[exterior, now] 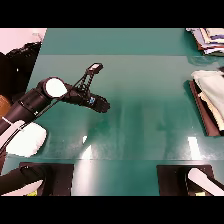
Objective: Fold the shirts.
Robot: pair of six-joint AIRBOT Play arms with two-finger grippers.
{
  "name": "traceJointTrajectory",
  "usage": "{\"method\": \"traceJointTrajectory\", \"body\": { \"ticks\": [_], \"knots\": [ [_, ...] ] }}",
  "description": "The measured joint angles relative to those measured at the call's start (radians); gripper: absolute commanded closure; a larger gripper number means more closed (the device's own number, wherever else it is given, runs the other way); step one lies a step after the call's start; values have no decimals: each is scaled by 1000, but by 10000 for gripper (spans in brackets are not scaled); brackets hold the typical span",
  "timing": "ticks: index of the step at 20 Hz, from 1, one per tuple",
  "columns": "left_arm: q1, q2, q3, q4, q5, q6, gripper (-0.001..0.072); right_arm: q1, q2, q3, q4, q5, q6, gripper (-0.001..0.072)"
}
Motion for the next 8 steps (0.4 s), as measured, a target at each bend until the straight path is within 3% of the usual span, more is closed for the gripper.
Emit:
{"method": "traceJointTrajectory", "body": {
  "ticks": [2, 8],
  "knots": [
    [0, 0, 0, 0, -2, 0, 682, 132, 1, 0, 8, -8, -1, 699],
    [0, 0, 0, 0, -2, 0, 682, 375, 2, 0, 17, -20, -31, 694]
  ]
}}
